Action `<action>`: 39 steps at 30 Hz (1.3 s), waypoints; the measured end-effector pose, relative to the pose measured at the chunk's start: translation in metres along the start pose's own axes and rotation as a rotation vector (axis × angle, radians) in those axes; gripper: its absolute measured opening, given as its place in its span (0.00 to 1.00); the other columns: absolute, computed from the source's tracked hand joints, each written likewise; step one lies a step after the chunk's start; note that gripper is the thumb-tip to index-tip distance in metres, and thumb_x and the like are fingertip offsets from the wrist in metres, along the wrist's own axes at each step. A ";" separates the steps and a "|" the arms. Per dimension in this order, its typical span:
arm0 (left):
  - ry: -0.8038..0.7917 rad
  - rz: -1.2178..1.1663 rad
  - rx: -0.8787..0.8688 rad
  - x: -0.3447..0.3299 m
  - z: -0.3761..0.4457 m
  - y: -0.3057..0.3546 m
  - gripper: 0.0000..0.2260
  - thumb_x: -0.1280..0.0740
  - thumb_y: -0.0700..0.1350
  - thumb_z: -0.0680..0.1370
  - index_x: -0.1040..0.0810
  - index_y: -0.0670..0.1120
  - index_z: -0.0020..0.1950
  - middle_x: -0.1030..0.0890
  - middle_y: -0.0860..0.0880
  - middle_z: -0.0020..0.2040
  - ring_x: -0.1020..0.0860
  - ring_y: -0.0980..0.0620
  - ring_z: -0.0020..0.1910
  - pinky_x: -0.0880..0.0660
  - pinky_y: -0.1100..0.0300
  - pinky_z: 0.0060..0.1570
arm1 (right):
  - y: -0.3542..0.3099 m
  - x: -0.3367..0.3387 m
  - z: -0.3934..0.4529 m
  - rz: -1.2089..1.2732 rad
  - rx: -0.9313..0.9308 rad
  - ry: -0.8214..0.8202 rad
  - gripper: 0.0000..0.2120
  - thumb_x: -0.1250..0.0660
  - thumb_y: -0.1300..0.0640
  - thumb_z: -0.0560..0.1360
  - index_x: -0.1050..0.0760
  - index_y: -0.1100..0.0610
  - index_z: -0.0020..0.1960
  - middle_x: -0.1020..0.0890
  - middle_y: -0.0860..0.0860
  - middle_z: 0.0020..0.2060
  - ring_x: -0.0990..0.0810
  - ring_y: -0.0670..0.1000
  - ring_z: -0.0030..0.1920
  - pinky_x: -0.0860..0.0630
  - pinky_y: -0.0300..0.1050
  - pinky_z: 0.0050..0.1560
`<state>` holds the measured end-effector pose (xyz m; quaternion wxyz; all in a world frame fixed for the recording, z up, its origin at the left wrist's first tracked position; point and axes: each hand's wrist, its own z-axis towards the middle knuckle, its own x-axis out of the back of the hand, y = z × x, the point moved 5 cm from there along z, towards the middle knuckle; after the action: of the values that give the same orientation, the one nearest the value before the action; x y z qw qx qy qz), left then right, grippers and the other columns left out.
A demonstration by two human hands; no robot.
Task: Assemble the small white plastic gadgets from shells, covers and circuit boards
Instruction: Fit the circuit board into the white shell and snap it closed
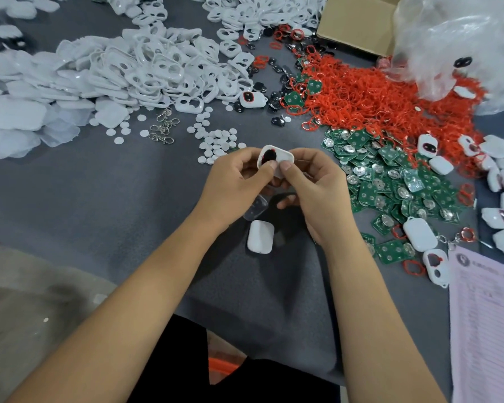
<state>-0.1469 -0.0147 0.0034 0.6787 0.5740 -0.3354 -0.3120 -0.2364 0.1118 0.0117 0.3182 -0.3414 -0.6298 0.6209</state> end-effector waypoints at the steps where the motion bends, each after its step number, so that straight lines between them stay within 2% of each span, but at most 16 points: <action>1: -0.005 0.011 0.000 0.000 0.000 0.000 0.07 0.30 0.41 0.82 0.15 0.43 0.59 0.12 0.49 0.47 0.14 0.55 0.46 0.19 0.64 0.46 | 0.000 0.000 0.000 0.004 0.003 0.008 0.04 0.30 0.64 0.81 0.21 0.59 0.55 0.16 0.55 0.45 0.17 0.53 0.42 0.21 0.43 0.29; 5: -0.024 0.038 0.022 0.000 0.001 0.000 0.08 0.31 0.43 0.83 0.15 0.44 0.59 0.12 0.49 0.47 0.14 0.53 0.47 0.17 0.57 0.50 | -0.002 0.002 0.000 -0.008 0.023 0.017 0.04 0.30 0.64 0.80 0.20 0.61 0.55 0.15 0.56 0.44 0.16 0.53 0.41 0.19 0.43 0.31; 11: -0.040 0.140 0.012 0.000 0.002 -0.001 0.09 0.33 0.46 0.84 0.15 0.45 0.59 0.14 0.48 0.44 0.16 0.53 0.40 0.20 0.62 0.38 | -0.004 0.000 -0.002 -0.007 0.027 -0.010 0.06 0.31 0.65 0.81 0.19 0.64 0.57 0.13 0.58 0.45 0.13 0.55 0.38 0.18 0.43 0.32; 14: -0.017 0.157 0.007 0.000 0.003 -0.002 0.08 0.33 0.45 0.84 0.16 0.43 0.57 0.16 0.50 0.39 0.18 0.58 0.36 0.23 0.65 0.37 | -0.004 -0.002 -0.002 -0.017 0.035 -0.018 0.05 0.31 0.65 0.81 0.19 0.64 0.56 0.13 0.56 0.44 0.13 0.54 0.37 0.18 0.43 0.33; 18: 0.022 0.235 -0.010 -0.002 0.002 -0.001 0.08 0.33 0.43 0.83 0.16 0.42 0.55 0.16 0.49 0.41 0.21 0.62 0.35 0.27 0.70 0.35 | -0.002 -0.003 -0.002 -0.031 0.016 -0.029 0.05 0.30 0.64 0.81 0.20 0.64 0.56 0.13 0.56 0.43 0.13 0.54 0.37 0.18 0.44 0.34; 22: 0.025 0.274 -0.009 -0.002 0.002 0.000 0.08 0.33 0.44 0.83 0.16 0.42 0.55 0.17 0.50 0.40 0.23 0.62 0.34 0.28 0.69 0.35 | -0.001 -0.004 -0.002 -0.024 0.002 -0.021 0.05 0.30 0.64 0.81 0.20 0.64 0.55 0.14 0.55 0.42 0.14 0.54 0.37 0.18 0.44 0.33; 29: -0.028 0.219 -0.044 -0.003 -0.002 0.005 0.07 0.33 0.43 0.83 0.16 0.44 0.58 0.15 0.51 0.43 0.18 0.61 0.38 0.24 0.66 0.39 | 0.000 -0.002 -0.002 -0.001 -0.013 0.043 0.01 0.30 0.65 0.80 0.21 0.63 0.51 0.17 0.53 0.33 0.17 0.50 0.32 0.19 0.44 0.31; 33: -0.035 0.218 -0.041 -0.003 -0.002 0.005 0.08 0.31 0.43 0.83 0.16 0.44 0.59 0.14 0.51 0.44 0.17 0.61 0.40 0.22 0.66 0.41 | 0.000 -0.003 -0.003 0.031 -0.022 0.042 0.01 0.31 0.65 0.80 0.22 0.63 0.50 0.18 0.53 0.33 0.19 0.48 0.32 0.18 0.45 0.33; 39: -0.006 0.241 -0.030 -0.003 -0.004 0.007 0.08 0.33 0.43 0.83 0.16 0.42 0.55 0.16 0.52 0.40 0.20 0.62 0.37 0.28 0.70 0.37 | 0.000 -0.005 -0.003 -0.018 0.014 -0.002 0.02 0.31 0.64 0.81 0.23 0.63 0.52 0.17 0.52 0.34 0.17 0.49 0.33 0.18 0.45 0.33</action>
<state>-0.1455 -0.0093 0.0097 0.7189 0.5184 -0.3991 -0.2349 -0.2312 0.1099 0.0124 0.3254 -0.3330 -0.6288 0.6227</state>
